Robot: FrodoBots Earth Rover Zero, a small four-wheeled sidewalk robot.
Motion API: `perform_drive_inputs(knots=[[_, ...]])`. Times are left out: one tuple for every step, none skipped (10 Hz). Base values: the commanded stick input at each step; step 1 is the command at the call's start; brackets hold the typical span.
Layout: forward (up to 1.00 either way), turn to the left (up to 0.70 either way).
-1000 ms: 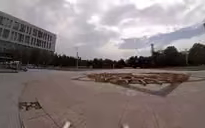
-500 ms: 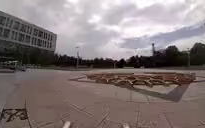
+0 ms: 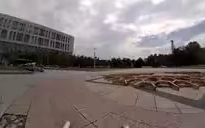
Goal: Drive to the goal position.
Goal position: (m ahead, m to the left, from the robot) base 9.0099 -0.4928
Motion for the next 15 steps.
perform_drive_inputs(knots=[[0.70,0.00],[0.70,0.00],[0.70,0.00],[0.70,0.00],[0.70,0.00],[0.70,0.00],[0.70,0.00],[0.70,0.00],[0.70,0.00],[0.70,0.02],[0.70,0.02],[0.70,0.02],[0.70,0.02],[0.70,0.02],[0.70,0.02]])
